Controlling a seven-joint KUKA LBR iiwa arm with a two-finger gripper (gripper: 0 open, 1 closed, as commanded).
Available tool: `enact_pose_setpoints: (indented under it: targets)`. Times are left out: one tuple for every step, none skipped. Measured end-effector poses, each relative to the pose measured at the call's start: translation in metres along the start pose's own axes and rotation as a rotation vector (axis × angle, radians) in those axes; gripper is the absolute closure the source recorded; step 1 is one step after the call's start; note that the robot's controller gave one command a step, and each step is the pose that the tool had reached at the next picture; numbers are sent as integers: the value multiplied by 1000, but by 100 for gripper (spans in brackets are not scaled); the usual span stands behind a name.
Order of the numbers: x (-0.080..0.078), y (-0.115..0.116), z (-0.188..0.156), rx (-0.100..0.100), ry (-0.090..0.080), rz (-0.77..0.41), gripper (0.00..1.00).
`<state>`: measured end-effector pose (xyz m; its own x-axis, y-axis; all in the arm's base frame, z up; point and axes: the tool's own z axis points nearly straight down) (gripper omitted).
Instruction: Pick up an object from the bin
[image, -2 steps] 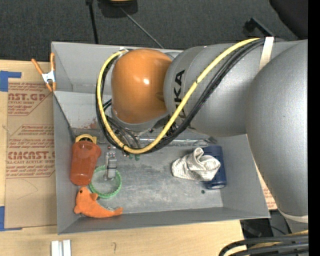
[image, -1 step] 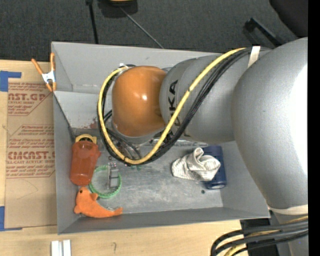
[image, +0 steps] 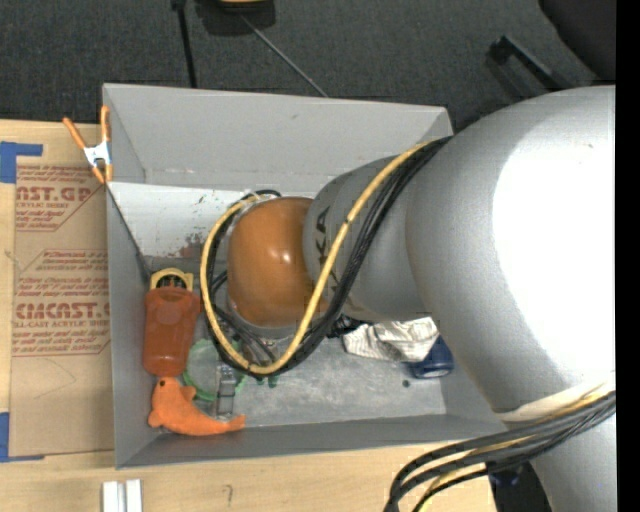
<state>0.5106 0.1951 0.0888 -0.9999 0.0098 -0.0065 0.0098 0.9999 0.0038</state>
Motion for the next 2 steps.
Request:
enact_pose_setpoints:
  targets:
    - [19,-13,12,-9,-16,133,100]
    - [19,-13,12,-9,-16,133,100]
